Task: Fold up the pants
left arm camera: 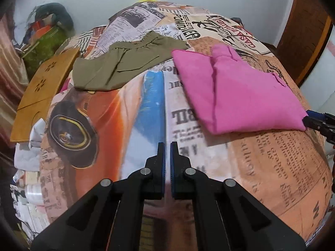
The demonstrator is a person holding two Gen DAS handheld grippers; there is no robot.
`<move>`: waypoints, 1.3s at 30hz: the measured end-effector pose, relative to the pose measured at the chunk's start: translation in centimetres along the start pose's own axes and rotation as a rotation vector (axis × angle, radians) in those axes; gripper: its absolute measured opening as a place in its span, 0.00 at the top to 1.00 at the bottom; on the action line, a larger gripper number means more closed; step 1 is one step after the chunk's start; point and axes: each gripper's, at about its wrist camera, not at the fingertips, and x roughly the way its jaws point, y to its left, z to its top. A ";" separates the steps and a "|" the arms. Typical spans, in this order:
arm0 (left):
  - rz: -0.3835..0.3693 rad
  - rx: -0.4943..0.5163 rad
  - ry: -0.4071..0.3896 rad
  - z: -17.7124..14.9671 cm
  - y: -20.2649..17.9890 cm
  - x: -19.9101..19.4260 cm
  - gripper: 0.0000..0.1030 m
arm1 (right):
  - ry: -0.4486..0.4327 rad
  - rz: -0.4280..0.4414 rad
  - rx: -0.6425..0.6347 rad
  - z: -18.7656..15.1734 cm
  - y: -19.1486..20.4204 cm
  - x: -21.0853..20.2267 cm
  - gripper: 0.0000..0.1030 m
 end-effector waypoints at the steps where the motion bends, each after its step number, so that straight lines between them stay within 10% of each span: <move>1: -0.010 0.003 -0.002 0.1 0.2 -0.3 0.97 | -0.003 -0.001 0.001 -0.1 -0.1 -0.4 0.50; 14: -0.257 0.170 -0.069 8.1 -6.9 -1.9 0.92 | -0.077 0.058 -0.089 5.4 3.0 0.3 0.50; 22: -0.253 0.205 0.029 8.1 -9.4 3.8 0.92 | 0.042 0.118 -0.153 5.5 3.9 5.2 0.50; 39: -0.241 0.173 -0.001 7.0 -8.1 2.7 0.91 | 0.024 0.081 -0.013 1.1 -1.6 0.4 0.48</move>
